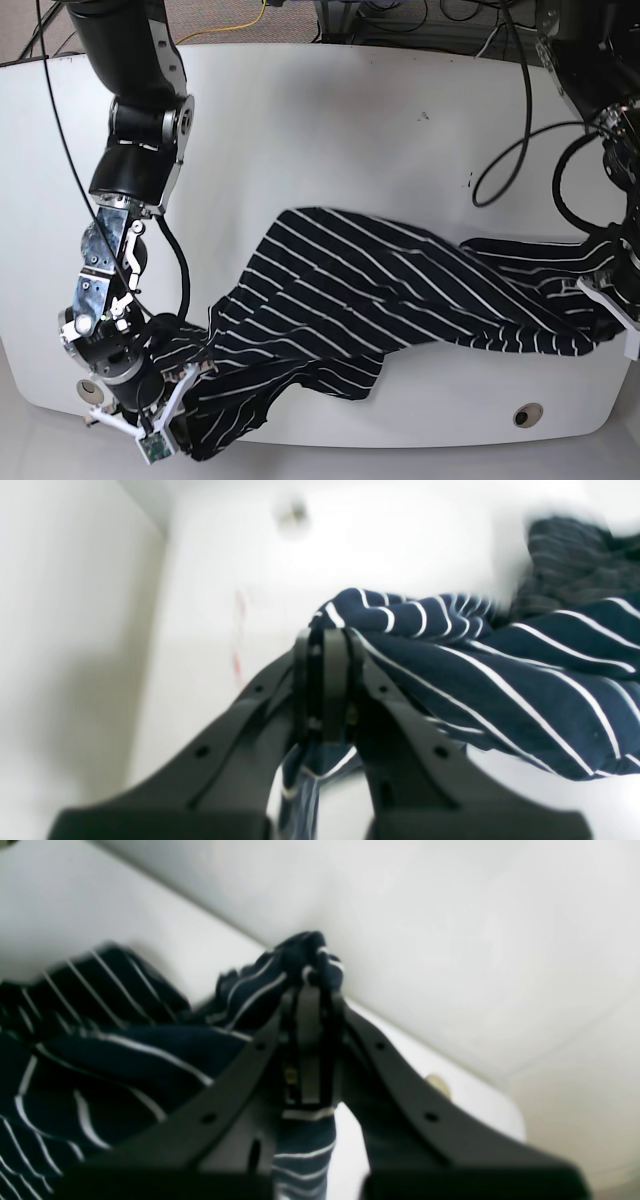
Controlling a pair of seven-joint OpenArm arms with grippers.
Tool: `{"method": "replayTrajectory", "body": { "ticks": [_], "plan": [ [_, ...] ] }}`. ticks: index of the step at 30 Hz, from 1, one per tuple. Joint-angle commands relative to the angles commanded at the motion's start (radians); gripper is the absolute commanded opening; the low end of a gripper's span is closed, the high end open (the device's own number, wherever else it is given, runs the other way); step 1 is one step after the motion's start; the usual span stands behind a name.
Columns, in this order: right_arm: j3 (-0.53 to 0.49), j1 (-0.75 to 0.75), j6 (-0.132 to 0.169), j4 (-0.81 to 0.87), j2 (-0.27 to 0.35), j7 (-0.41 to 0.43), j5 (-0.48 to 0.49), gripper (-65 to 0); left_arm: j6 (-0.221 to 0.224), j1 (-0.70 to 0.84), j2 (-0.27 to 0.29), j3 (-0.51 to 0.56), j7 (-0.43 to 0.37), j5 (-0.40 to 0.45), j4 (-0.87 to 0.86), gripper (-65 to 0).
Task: Layout the t-shirt on the table in an organized manner, then fold the t-shirt properly
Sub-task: 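Lift the shirt with both grippers and lay it flat, spreading it wide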
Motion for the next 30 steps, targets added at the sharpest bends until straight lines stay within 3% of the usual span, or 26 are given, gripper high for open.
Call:
{"method": "replayTrajectory", "body": {
  "ticks": [8,12,17,19,25,30],
  "plan": [
    [0.0,0.153,0.002,-0.028,0.064,-0.005,0.006,-65.0,-0.002,-0.199,-0.028,-0.025,0.002,0.0,0.0,-64.2],
    [0.0,0.224,0.005,-0.023,0.092,-0.063,0.006,-65.0,-0.002,-0.299,-0.034,-0.025,0.005,0.0,-0.002,-64.2],
    [0.005,0.267,0.044,-0.011,0.121,-0.109,0.006,-65.0,-0.002,-0.391,-0.051,-0.026,0.051,-0.002,-0.003,-64.2],
    [0.006,0.264,0.052,0.012,0.127,-0.132,0.006,-65.0,-0.005,-0.407,-0.051,-0.026,0.055,-0.002,-0.003,-64.2],
    [0.058,0.164,0.058,0.137,0.124,-0.203,0.006,-65.0,-0.078,-0.385,-0.051,-0.026,0.061,0.0,-0.005,-64.2],
    [0.114,-0.002,0.06,0.256,0.121,-0.221,0.006,-65.0,-0.086,-0.29,-0.048,-0.028,0.091,-0.002,-0.005,-64.2]
  ]
}}
